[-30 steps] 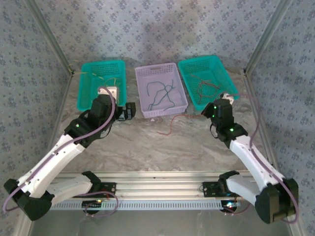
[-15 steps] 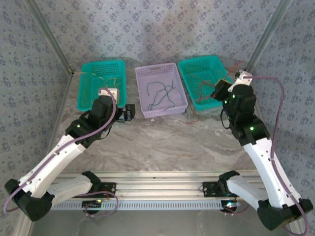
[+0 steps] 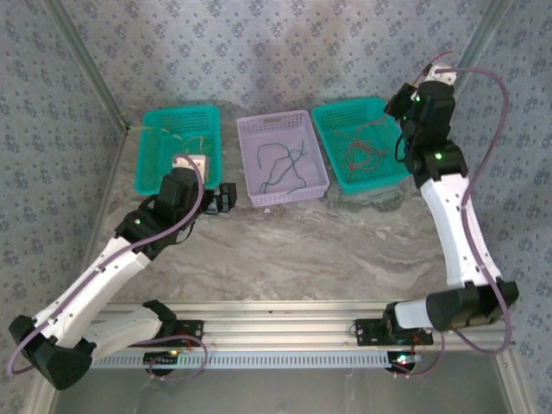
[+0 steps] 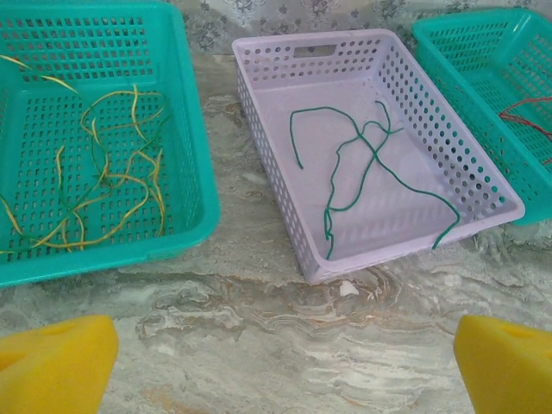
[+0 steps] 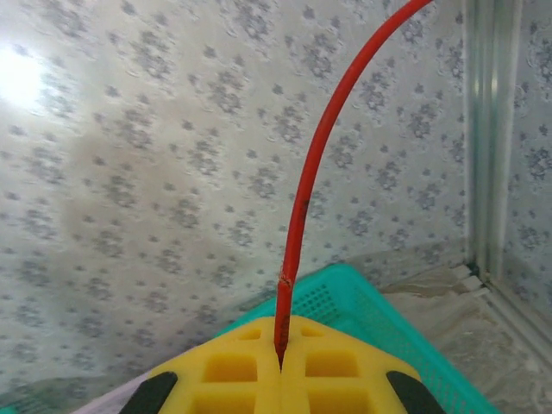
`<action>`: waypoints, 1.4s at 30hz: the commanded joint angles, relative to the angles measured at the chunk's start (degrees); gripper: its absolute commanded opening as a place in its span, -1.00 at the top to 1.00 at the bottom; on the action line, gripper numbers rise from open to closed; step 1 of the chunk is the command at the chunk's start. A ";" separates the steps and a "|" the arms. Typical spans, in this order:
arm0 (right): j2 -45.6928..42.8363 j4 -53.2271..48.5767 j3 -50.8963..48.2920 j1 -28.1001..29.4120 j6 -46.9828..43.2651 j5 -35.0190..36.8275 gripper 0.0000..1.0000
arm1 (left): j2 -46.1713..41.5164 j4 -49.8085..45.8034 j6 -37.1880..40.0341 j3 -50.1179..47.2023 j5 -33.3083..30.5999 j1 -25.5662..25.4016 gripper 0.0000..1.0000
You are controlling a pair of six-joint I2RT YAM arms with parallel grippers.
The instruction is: Untangle the cables
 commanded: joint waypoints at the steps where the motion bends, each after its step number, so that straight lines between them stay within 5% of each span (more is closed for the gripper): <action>1: 5.97 0.57 5.48 -2.24 -3.78 -0.37 1.00 | -1.47 1.82 0.90 -0.70 0.51 0.44 -1.00; 5: 16.70 -4.76 14.04 -3.37 -5.68 -2.74 1.00 | -1.38 1.90 0.84 -0.61 0.49 0.52 -0.99; 15: 34.73 -10.79 17.41 -1.25 -8.00 -3.42 1.00 | -1.72 2.24 0.91 -1.23 0.11 0.63 -1.00; 28: 48.66 -25.84 25.97 0.95 -6.66 -7.51 0.98 | -1.55 2.29 1.06 -1.29 0.49 0.79 -1.00; 34: 41.47 -23.52 23.09 0.89 -5.47 -8.82 0.23 | -1.12 2.15 1.08 -1.23 0.66 0.87 -1.00; 42: 32.73 -25.04 22.40 0.43 -5.99 -7.03 -0.13 | -0.60 1.85 0.99 -0.96 0.58 1.06 -1.00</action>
